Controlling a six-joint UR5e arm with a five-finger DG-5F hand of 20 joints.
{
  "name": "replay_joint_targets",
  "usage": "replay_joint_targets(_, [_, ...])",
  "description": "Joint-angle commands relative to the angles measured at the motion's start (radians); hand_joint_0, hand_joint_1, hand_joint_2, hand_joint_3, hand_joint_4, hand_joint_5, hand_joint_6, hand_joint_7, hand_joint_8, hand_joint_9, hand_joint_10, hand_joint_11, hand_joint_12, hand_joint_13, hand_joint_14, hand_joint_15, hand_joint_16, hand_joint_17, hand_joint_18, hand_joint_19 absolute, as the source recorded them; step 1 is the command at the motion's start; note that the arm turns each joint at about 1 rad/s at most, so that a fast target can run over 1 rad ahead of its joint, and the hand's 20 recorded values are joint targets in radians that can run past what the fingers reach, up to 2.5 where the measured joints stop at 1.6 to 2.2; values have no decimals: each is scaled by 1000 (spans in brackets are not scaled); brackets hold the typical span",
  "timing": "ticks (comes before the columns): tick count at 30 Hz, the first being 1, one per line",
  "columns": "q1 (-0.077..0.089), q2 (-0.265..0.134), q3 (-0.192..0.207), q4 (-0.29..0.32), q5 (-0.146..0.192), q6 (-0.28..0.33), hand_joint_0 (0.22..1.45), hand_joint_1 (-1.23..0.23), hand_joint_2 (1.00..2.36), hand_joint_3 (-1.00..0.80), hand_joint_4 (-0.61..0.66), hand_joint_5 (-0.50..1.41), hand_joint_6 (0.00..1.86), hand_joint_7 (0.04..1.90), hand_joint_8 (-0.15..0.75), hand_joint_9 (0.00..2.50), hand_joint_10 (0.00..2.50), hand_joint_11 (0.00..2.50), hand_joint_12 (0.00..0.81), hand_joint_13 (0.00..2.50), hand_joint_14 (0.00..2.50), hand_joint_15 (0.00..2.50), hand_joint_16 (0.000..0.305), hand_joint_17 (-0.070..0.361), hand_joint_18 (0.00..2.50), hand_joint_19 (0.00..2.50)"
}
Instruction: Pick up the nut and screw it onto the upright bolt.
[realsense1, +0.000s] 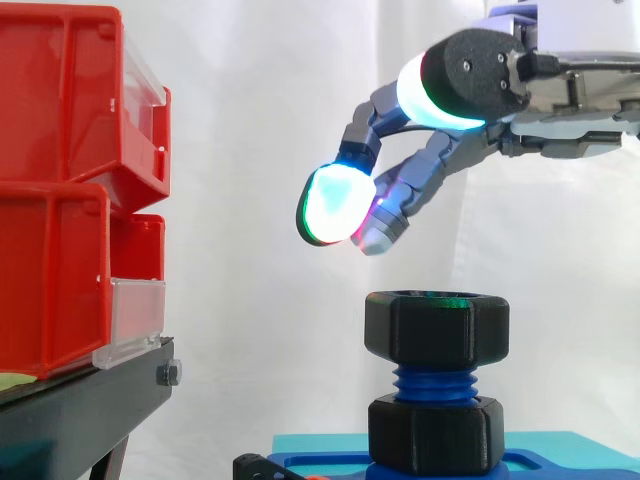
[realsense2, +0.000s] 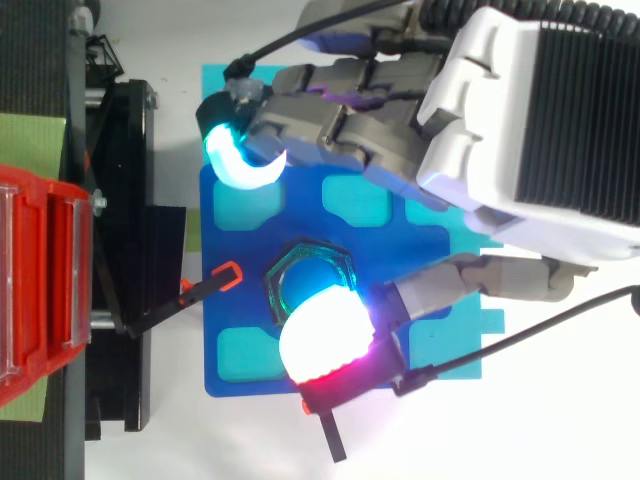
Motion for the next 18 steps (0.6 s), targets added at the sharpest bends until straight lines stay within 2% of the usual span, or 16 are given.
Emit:
replay_joint_targets(1, [3, 0, -9, 18, 0, 10, 480, -239, 1000, -500, 235, -85, 503, 782, 230, 864, 0, 0, 256, 677, 0, 0, 28, 62, 418, 45])
replay_joint_targets(6, [3, 0, -11, -65, -1, 9, 479, -242, 1000, -500, 230, -92, 503, 781, 232, 827, 0, 0, 263, 662, 0, 0, 28, 63, 399, 33])
replay_joint_targets(11, [3, 0, -9, -113, -3, 10, 478, -247, 1000, -500, 224, -108, 503, 785, 233, 777, 0, 0, 270, 624, 0, 0, 29, 66, 367, 26])
replay_joint_targets(12, [3, 0, -9, -119, -1, 10, 474, -253, 1000, -500, 202, -123, 503, 779, 239, 686, 0, 0, 287, 561, 0, 0, 31, 71, 274, 4])
replay_joint_targets(14, [3, 0, -11, -120, -1, 10, 446, -256, 1000, -500, 82, -169, 502, 753, 212, 412, 0, 0, 320, 306, 0, 0, 36, 80, 0, 0])
replay_joint_targets(18, [3, 0, -9, -122, -1, 9, 437, -231, 1000, -500, 32, -197, 502, 775, 180, 226, 0, 0, 338, 164, 0, 0, 39, 88, 0, 0])
